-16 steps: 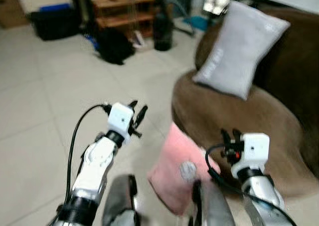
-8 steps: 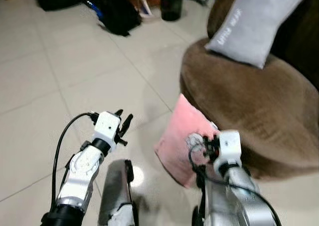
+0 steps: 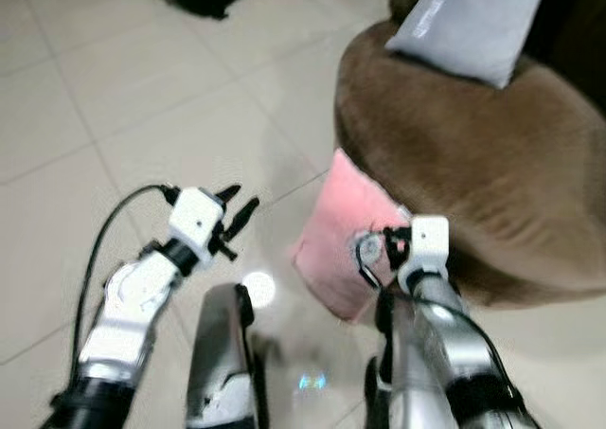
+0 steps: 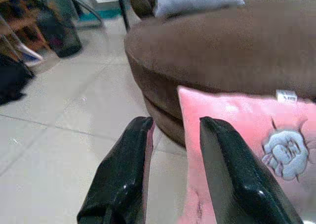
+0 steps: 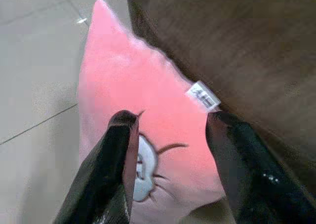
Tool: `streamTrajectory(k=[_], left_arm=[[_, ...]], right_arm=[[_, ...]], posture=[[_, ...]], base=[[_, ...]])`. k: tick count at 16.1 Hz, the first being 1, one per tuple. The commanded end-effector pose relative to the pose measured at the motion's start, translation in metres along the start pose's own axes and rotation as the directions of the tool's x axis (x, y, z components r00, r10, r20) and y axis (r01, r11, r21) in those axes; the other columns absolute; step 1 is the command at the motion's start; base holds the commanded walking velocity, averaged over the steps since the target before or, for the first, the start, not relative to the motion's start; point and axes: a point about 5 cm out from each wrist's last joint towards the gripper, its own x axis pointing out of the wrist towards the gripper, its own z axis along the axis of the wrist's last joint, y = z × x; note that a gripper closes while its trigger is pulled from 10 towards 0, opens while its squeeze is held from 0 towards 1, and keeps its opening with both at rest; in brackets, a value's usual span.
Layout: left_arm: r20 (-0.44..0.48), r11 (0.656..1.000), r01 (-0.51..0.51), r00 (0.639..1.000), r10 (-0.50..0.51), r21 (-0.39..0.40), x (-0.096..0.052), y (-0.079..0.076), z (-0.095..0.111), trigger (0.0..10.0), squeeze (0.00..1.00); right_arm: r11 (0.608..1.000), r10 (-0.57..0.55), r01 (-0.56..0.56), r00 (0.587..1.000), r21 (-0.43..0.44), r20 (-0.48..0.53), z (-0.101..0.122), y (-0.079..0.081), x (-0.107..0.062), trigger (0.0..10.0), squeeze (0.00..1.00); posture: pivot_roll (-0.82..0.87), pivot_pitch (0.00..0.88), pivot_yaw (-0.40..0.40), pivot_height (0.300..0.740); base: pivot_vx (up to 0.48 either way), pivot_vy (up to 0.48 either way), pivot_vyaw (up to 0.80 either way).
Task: Move the pillow to the sofa from floor
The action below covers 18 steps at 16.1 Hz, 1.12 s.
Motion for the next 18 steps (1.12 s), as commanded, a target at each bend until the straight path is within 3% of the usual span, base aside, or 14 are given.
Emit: streamTrajectory(k=[1, 6, 10, 12, 14, 16, 18], left_arm=[[-0.011, 0.999, 0.037, 0.999, -0.037, 0.01, -0.005, 0.004, 0.004, 10.0, 0.0], [-0.05, 0.991, 0.121, 0.992, -0.118, 0.061, -0.02, 0.029, 0.024, 10.0, 0.0], [-0.04, 0.984, 0.153, 0.988, -0.15, 0.093, -0.022, 0.047, 0.054, 10.0, 0.0], [-0.038, 0.982, 0.164, 0.986, -0.161, 0.096, -0.023, 0.048, 0.058, 10.0, 0.0], [-0.052, 0.969, 0.243, 0.969, -0.241, 0.047, -0.027, 0.044, 0.061, 10.0, 0.0], [-0.073, 0.948, 0.317, 0.946, -0.316, 0.009, -0.031, 0.032, 0.057, 10.0, 0.0], [-0.077, 0.946, 0.325, 0.943, -0.324, -0.001, -0.031, 0.029, 0.054, 10.0, 0.0]], right_arm=[[0.999, -0.028, 0.029, 0.999, 0.02, -0.032, -0.011, -0.003, 0.0, 10.0, 1.0], [0.99, -0.139, 0.14, 0.989, 0.019, -0.053, -0.01, -0.003, 0.015, 10.0, 1.0], [0.951, -0.308, 0.309, 0.95, -0.014, 0.053, 0.003, -0.019, 0.02, 10.0, 1.0], [0.929, -0.361, 0.366, 0.928, -0.054, 0.09, 0.007, -0.028, 0.02, 10.0, 1.0], [0.866, -0.466, 0.484, 0.872, -0.122, 0.153, 0.014, -0.049, 0.019, 10.0, 1.0], [0.831, -0.49, 0.505, 0.863, -0.231, 0.125, 0.01, -0.061, 0.019, 10.0, 1.0], [0.839, -0.478, 0.461, 0.878, -0.29, 0.013, -0.003, -0.067, 0.018, 10.0, 0.0]], posture=[[0.23, 0.332, 0.069, 0.546], [0.38, 0.347, 0.164, 0.546], [0.46, 0.349, 0.222, 0.546], [0.47, 0.348, 0.226, 0.546], [0.47, 0.361, 0.231, 0.546], [0.45, 0.365, 0.229, 0.546], [0.44, 0.365, 0.228, 0.546]], base=[[0.0, 0.0, 0.0], [0.0, 0.0, 0.0], [0.0, 0.0, 0.0], [0.0, 0.0, 0.0], [0.0, 0.0, 0.0], [0.0, 0.0, 0.0], [0.0, 0.0, 0.0]])
